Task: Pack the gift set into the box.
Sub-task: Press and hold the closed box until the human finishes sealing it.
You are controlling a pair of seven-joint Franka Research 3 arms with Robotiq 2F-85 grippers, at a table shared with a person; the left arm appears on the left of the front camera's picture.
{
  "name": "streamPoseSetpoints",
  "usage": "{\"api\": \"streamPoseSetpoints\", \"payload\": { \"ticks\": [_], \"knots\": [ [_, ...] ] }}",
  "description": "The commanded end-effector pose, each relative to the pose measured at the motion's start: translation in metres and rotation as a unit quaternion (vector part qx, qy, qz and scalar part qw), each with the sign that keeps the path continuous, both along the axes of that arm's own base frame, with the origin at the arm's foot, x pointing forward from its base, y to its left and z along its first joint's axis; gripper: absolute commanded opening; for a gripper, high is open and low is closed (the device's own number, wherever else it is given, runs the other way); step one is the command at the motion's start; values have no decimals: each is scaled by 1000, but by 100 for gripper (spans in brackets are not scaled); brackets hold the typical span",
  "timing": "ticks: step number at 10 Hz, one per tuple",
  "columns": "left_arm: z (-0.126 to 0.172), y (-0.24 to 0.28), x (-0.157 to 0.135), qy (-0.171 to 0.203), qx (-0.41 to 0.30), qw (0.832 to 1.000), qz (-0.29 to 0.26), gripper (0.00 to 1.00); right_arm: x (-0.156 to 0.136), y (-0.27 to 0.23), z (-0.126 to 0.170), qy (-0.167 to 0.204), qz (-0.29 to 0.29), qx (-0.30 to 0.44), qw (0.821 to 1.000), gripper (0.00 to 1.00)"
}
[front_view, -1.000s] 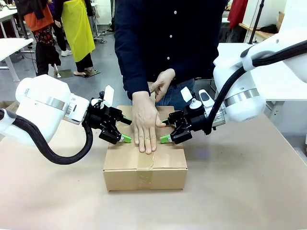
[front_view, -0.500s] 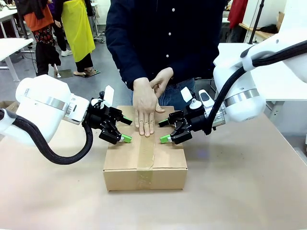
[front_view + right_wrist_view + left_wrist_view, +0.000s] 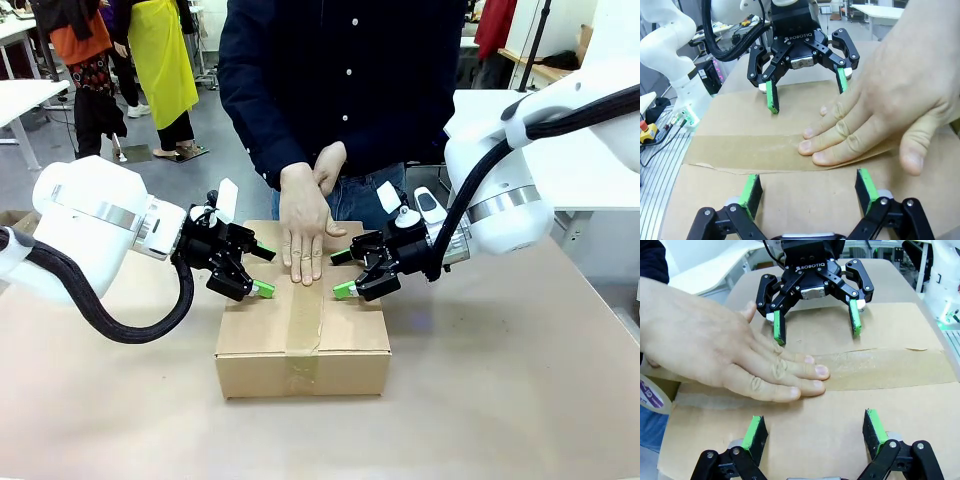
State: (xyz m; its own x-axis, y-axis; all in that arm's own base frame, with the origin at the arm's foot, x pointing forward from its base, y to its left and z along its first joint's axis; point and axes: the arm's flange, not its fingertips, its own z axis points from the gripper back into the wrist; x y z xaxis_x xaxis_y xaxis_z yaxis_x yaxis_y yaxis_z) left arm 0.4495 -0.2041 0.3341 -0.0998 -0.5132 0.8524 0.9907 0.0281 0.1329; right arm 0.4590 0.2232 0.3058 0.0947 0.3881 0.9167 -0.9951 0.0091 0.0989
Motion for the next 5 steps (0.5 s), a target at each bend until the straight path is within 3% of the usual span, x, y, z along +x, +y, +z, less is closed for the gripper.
{"api": "streamPoseSetpoints", "payload": {
  "ticks": [1, 5],
  "knots": [
    [-2, -1, -1, 2, 2, 1000, 0, 100, 0, 0, -2, 0, 0, -4, 1000, 100],
    [-2, -1, -1, 2, 2, 1000, 0, 100, 0, 0, -2, 0, 0, -4, 1000, 100]
  ]
}}
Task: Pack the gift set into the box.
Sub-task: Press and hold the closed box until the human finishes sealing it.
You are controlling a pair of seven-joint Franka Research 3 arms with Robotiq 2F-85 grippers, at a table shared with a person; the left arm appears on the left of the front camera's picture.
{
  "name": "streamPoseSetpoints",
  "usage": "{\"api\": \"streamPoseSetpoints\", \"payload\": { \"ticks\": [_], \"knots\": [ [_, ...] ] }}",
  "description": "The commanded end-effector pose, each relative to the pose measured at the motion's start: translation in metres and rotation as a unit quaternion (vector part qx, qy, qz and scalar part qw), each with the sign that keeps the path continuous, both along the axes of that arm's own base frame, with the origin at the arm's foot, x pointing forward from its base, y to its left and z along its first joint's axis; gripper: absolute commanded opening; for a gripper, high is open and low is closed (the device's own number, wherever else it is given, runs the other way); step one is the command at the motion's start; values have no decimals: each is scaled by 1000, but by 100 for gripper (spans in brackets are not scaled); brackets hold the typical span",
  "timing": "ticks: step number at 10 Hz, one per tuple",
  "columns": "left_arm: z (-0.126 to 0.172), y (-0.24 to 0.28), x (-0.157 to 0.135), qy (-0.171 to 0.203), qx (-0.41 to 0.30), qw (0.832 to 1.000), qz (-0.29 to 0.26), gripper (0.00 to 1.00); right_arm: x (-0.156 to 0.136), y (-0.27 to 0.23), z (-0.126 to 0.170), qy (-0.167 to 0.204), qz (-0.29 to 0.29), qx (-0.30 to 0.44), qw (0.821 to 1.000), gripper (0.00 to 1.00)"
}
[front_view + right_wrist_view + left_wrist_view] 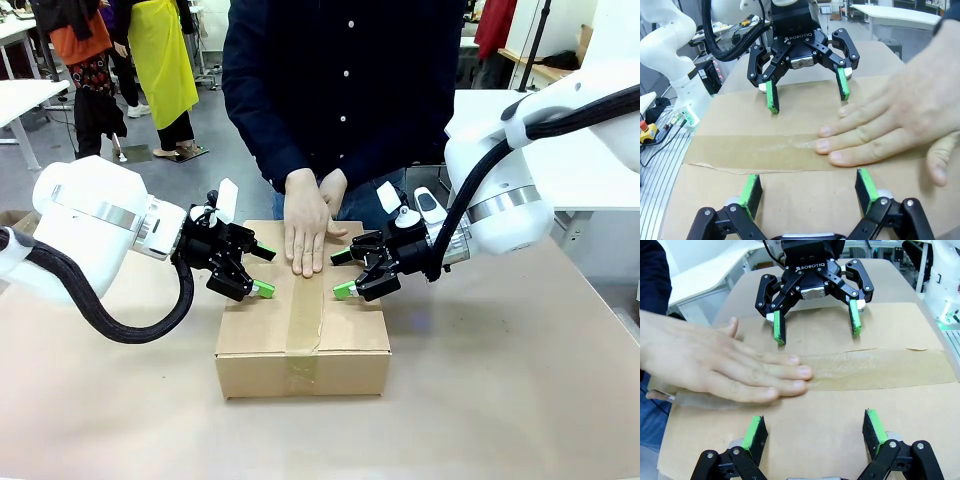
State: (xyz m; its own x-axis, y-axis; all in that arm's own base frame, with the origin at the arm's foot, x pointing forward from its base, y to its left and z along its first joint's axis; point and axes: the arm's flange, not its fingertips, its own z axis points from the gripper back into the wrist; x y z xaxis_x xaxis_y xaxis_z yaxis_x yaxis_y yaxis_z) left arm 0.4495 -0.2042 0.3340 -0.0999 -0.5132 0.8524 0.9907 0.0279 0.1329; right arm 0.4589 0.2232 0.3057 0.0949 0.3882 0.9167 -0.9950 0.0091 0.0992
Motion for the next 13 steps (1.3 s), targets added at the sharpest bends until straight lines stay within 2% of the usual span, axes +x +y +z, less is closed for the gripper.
{"api": "streamPoseSetpoints", "payload": {
  "ticks": [1, 13],
  "knots": [
    [-2, -1, -1, 2, 2, 1000, 0, 100, 0, 0, -2, 0, 0, -4, 1000, 100],
    [-2, -1, -1, 2, 2, 1000, 0, 100, 0, 0, -2, 0, 0, -4, 1000, 100]
  ]
}}
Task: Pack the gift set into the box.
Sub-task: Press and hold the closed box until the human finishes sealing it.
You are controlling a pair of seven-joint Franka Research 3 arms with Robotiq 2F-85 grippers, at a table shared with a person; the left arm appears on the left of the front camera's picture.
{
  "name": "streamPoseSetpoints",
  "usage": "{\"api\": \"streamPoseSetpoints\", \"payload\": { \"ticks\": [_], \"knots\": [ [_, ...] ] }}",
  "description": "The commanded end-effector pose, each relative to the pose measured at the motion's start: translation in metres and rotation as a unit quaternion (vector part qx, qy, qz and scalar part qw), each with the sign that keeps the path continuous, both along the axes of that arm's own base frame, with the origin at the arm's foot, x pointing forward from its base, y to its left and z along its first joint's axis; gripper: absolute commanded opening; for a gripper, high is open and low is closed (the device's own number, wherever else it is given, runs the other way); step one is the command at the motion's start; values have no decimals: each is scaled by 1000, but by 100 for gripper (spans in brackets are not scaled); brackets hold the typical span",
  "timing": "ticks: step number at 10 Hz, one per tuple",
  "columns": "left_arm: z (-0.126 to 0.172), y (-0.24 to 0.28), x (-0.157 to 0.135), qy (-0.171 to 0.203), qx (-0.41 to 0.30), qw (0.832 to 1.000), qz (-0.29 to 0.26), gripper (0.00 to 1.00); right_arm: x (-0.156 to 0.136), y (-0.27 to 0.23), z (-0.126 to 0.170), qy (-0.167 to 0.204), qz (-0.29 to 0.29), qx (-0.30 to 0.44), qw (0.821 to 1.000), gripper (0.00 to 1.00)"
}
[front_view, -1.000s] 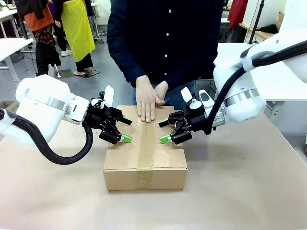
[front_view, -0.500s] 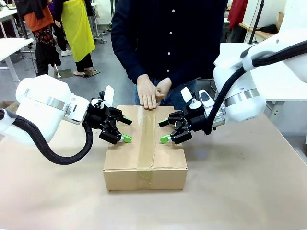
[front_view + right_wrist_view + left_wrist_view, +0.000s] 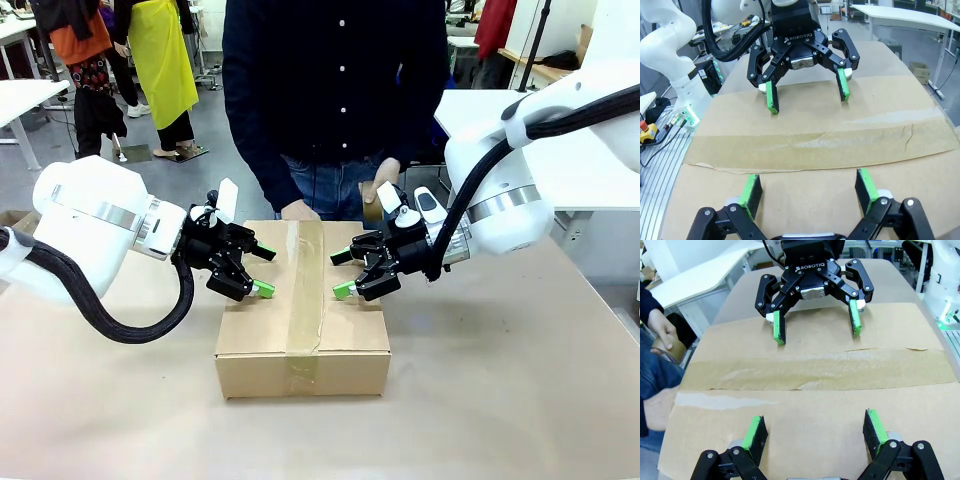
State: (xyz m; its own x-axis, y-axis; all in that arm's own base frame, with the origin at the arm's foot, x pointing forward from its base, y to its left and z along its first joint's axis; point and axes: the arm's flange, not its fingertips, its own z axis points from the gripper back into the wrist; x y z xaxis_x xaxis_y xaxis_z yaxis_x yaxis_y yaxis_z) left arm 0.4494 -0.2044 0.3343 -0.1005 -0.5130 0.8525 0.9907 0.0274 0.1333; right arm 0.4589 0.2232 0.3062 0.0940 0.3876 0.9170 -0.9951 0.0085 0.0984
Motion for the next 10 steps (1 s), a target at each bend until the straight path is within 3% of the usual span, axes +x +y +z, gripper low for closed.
{"api": "streamPoseSetpoints", "payload": {
  "ticks": [1, 8, 9, 10],
  "knots": [
    [-3, -1, -1, 2, 2, 1000, 0, 100, 0, 0, -2, 0, 0, -4, 1000, 100],
    [0, 0, 0, 0, 0, 1000, 0, 100, 0, 0, 0, 0, 0, 0, 1000, 100],
    [56, 5, -18, -49, -15, 997, -49, 100, -13, -3, 45, -42, 47, 18, 998, 100],
    [117, 34, -44, -74, -60, 992, -80, 100, -28, -49, 99, -22, 33, 54, 998, 100]
  ]
}}
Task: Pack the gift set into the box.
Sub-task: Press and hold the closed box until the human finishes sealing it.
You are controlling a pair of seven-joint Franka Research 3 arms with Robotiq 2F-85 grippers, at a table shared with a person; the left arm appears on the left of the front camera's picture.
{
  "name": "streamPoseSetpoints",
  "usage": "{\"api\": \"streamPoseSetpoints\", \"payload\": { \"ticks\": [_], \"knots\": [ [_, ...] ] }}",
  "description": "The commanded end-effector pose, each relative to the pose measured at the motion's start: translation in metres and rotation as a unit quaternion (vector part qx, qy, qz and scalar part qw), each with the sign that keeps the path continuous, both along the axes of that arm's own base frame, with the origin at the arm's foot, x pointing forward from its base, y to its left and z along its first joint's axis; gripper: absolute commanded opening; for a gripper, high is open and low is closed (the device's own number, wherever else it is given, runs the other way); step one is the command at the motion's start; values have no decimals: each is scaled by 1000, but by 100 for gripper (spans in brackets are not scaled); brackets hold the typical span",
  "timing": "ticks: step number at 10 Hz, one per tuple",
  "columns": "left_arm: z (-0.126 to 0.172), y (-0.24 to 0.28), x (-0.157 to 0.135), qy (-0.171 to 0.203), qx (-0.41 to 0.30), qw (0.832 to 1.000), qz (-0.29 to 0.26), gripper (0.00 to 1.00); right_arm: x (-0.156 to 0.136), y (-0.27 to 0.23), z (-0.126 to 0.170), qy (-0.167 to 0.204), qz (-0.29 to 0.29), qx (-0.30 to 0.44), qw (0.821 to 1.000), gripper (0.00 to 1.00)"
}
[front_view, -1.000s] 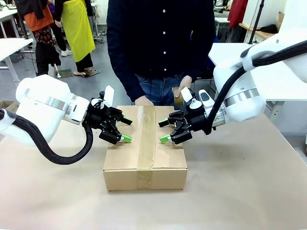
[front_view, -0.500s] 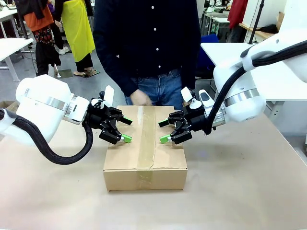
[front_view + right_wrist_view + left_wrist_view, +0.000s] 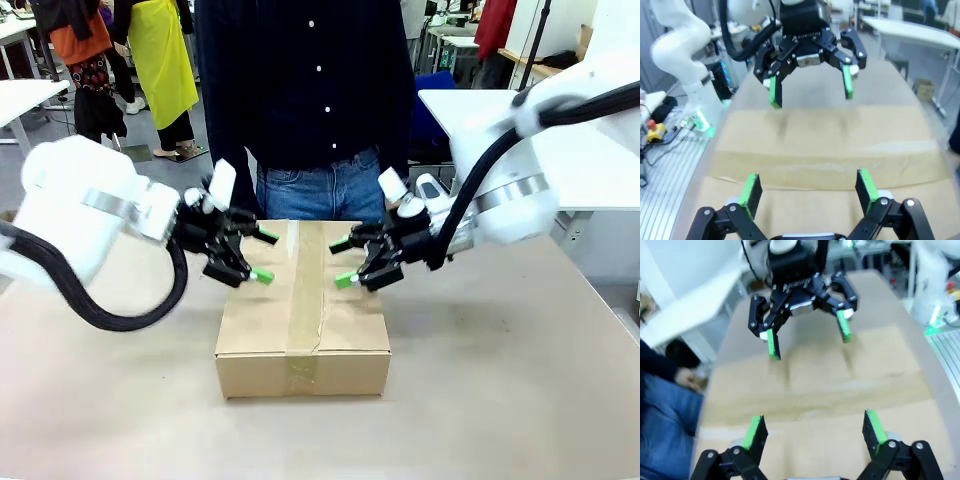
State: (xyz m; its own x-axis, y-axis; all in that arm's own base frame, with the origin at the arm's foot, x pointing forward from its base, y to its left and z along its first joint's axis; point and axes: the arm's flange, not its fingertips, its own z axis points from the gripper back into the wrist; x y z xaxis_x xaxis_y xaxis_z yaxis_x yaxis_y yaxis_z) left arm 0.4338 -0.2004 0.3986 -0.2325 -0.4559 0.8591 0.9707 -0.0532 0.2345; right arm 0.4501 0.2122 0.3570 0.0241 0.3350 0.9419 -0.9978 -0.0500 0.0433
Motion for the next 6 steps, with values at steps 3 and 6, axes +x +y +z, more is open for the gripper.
{"api": "streamPoseSetpoints", "payload": {
  "ticks": [3, 6],
  "knots": [
    [71, 152, -75, -24, -118, 992, 39, 100, -68, -203, 75, 73, -161, 157, 972, 100],
    [-4, 232, -88, 26, -162, 973, 163, 100, -88, -273, -7, 70, -307, 167, 934, 100]
  ]
}}
